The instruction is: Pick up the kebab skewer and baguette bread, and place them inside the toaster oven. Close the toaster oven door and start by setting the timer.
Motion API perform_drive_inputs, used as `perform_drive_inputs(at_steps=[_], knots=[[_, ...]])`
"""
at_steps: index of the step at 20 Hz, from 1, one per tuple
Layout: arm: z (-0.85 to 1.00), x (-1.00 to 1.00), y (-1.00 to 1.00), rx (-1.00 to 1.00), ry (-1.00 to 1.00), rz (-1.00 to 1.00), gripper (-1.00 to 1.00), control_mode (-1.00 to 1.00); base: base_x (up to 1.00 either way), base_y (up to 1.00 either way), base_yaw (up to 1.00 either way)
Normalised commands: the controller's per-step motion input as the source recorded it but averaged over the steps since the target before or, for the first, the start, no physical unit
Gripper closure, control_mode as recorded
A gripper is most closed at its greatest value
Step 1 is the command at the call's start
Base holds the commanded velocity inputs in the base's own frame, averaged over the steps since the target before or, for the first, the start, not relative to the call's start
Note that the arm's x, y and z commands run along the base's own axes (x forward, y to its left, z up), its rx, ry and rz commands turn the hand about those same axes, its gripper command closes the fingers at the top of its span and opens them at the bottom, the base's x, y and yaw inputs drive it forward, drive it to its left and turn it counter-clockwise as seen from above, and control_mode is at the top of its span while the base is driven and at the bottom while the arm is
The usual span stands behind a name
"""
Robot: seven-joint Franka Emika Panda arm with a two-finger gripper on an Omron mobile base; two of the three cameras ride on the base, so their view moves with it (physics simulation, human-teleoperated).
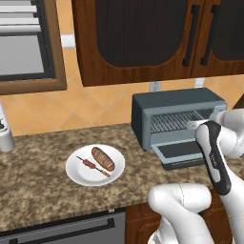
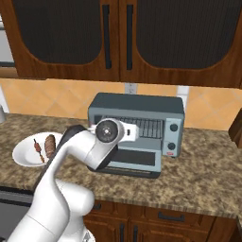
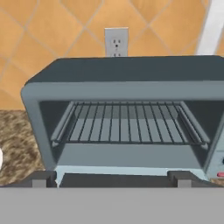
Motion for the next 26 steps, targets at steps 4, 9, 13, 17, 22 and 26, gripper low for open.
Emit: perform_drive_inputs(at_steps=[4, 9, 13, 17, 22, 26], knots=[[-0.20, 0.03, -0.07, 0.00, -0.03, 0.00, -1.00, -1.00, 0.00, 0.00, 0.00], [-0.43, 0.00, -0.09, 0.00, -0.09, 0.00, -1.00, -1.00, 0.00, 0.00, 0.00], [-0.20, 0.03, -0.02, 0.00, -0.09, 0.00, -1.00, -1.00, 0.00, 0.00, 0.00], [-0.01, 0.28, 0.00, 0.02, -0.09, 0.00, -1.00, -1.00, 0.00, 0.00, 0.00], [0.00, 0.37, -0.04, 0.04, -0.03, 0.00, -1.00, -1.00, 0.00, 0.00, 0.00], [-0.12, 0.28, -0.34, 0.02, 0.00, -0.06, -1.00, -1.00, 0.00, 0.00, 0.00]])
